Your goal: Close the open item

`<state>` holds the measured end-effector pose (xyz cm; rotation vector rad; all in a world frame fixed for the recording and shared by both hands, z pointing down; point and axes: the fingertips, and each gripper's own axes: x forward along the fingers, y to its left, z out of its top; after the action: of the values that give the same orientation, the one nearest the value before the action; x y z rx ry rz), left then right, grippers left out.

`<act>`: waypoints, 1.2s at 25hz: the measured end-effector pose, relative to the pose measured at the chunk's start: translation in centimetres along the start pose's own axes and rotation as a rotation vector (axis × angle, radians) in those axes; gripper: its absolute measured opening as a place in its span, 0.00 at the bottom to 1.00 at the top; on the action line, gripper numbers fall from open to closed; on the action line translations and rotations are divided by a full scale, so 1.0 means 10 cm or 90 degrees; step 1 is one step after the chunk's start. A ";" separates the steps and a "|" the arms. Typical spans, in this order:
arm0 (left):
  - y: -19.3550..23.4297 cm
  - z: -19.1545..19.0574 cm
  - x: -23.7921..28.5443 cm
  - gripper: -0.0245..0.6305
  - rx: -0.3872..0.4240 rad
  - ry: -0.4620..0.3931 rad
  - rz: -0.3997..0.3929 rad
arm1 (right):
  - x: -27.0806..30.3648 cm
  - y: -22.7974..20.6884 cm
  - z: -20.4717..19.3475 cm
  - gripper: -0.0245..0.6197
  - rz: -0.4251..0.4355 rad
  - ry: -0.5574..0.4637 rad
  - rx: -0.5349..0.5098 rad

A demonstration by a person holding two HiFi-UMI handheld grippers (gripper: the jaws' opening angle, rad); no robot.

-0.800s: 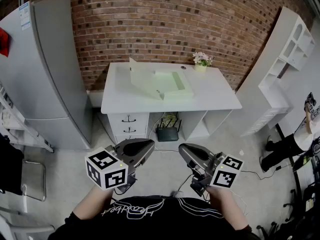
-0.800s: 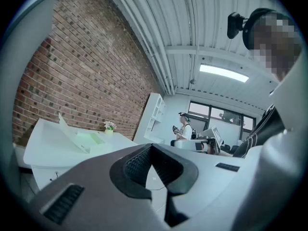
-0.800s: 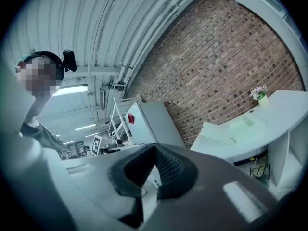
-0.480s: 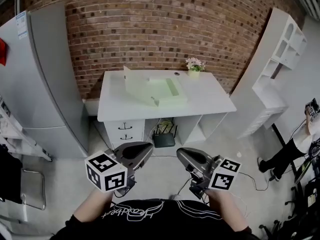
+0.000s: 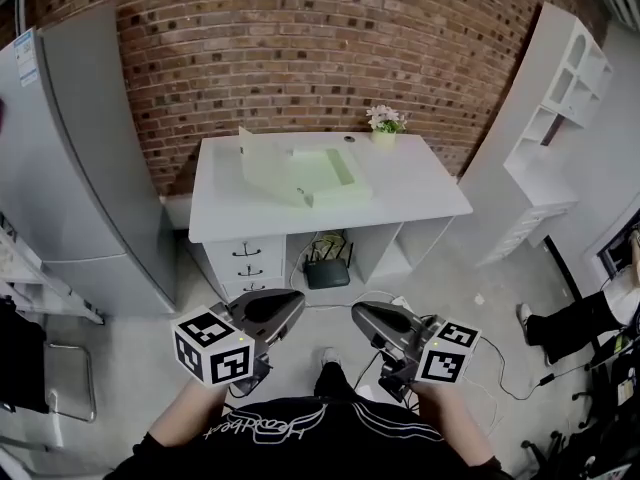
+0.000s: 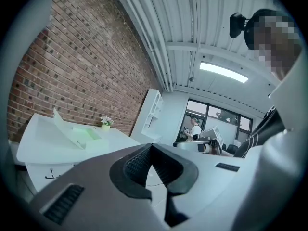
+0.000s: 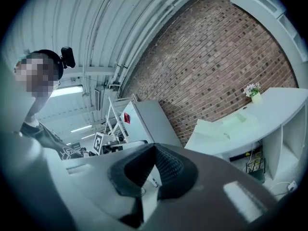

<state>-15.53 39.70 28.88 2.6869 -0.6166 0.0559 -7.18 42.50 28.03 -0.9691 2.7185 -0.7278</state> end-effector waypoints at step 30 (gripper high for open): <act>1.99 0.26 1.50 0.04 -0.088 0.074 0.136 | 1.11 -2.34 0.61 0.04 0.077 0.066 0.080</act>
<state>-10.65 15.98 35.37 2.4562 -0.8357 0.2156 -1.02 17.47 34.47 -0.7522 2.7500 -0.9362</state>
